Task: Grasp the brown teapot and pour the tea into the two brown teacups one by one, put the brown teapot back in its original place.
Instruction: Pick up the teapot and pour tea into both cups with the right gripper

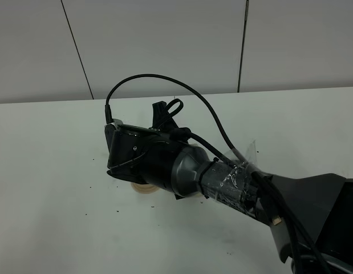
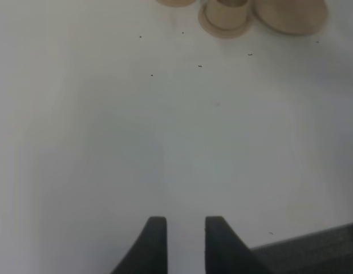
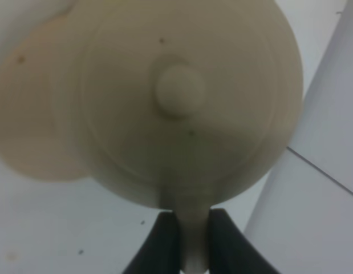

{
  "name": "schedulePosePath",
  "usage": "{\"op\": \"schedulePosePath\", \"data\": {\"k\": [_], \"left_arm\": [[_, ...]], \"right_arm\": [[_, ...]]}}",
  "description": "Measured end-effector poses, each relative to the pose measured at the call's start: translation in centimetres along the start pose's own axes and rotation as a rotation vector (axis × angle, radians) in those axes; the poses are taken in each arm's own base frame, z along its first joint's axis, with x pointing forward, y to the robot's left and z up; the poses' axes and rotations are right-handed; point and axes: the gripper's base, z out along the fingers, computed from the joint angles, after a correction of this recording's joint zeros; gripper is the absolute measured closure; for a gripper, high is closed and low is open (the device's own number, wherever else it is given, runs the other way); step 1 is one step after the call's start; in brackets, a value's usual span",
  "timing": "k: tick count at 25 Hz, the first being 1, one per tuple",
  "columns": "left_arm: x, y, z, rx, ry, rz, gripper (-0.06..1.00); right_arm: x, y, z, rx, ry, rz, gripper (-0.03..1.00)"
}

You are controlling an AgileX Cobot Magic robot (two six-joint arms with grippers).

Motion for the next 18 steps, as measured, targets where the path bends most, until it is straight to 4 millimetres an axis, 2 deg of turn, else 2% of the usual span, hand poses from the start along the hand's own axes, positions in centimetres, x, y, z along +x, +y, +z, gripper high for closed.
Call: {"op": "schedulePosePath", "data": {"k": [18], "left_arm": [[0.0,0.0,0.0,0.0,0.0,0.0,0.71]], "right_arm": [[0.2,-0.35,-0.01,0.038,0.022,-0.018,0.87]]}}
